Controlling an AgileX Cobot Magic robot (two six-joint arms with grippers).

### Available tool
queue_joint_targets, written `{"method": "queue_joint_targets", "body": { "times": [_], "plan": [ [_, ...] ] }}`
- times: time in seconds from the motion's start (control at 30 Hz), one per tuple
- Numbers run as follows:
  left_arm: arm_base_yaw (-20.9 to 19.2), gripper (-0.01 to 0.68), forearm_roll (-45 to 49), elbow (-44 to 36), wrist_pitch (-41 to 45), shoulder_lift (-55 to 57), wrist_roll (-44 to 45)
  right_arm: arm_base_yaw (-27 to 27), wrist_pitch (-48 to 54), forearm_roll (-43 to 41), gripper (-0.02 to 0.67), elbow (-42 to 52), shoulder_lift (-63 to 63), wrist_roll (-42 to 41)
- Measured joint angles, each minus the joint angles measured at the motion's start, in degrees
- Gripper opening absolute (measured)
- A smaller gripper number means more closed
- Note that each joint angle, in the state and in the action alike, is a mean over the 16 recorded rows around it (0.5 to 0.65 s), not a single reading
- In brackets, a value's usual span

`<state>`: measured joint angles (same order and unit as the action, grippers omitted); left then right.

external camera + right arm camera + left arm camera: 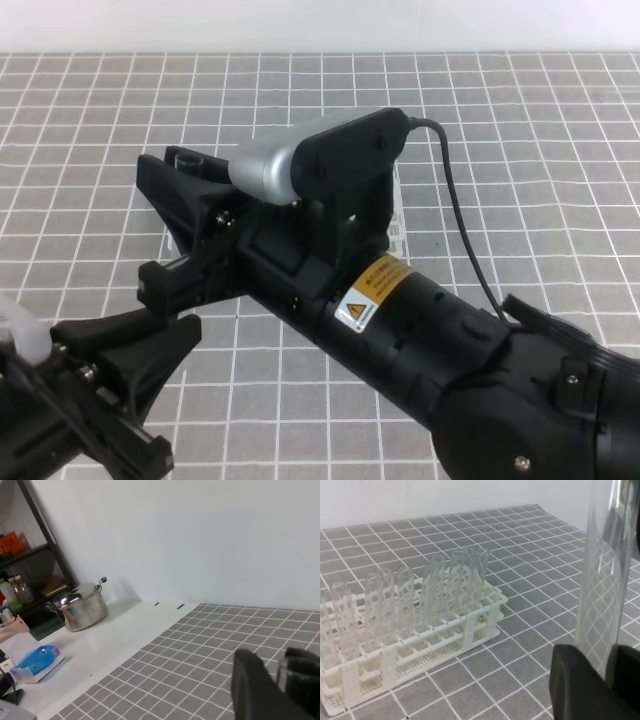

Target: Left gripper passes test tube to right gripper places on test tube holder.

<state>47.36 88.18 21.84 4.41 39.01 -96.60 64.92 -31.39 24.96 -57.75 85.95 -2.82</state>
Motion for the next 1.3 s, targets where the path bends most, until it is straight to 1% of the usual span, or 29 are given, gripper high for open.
{"method": "queue_joint_targets", "body": {
  "times": [0.3,0.37,0.4,0.47,0.57,0.7,0.83,0.9,0.97,1.07,1.3],
  "plan": [
    [0.0,0.385,-0.05,0.2,-0.2,-0.18,-0.15,-0.15,1.03,0.11,0.09,0.07,-0.02,-2.48],
    [0.0,0.413,-0.16,0.2,-0.22,-0.6,-0.61,-0.18,1.7,0.72,0.089,0.08,-0.25,-4.02],
    [0.0,0.415,-0.21,0.2,-0.25,-0.99,-0.84,-0.2,2.13,1.2,0.089,0.09,-0.43,-5.06],
    [0.0,0.394,-0.25,0.2,-0.4,-2.1,-1.19,-0.23,3.06,2.55,0.088,0.1,-0.92,-7.52],
    [-0.01,0.328,-0.3,0.17,-0.99,-4.64,-1.47,-0.23,4.64,5.54,0.087,0.1,-2.01,-12.35],
    [0.01,0.226,-0.35,0.01,-2.35,-9.21,-1.88,-0.23,6.96,10.9,0.086,0.15,-3.84,-20.23],
    [0.01,0.108,-0.33,-0.89,-4.14,-14.94,-2.24,-0.23,9.26,16.36,0.086,0.24,-5.65,-27.63],
    [0.01,0.065,-0.24,-1.76,-5.09,-17.72,-2.16,-0.23,10.18,18.6,0.086,0.28,-6.36,-30.58],
    [0.01,0.041,-0.21,-2.94,-5.9,-20.03,-2.2,-0.23,10.9,20.39,0.086,0.33,-6.91,-32.82],
    [0.01,0.03,-0.21,-5.13,-6.67,-22.61,-2.55,-0.23,11.65,22.1,0.086,0.39,-7.38,-34.89],
    [-0.01,0.017,-0.13,-11.74,-6.5,-25.47,-3.02,-0.23,12.75,22.81,0.086,0.45,-7.58,-35.7]
  ]
}}
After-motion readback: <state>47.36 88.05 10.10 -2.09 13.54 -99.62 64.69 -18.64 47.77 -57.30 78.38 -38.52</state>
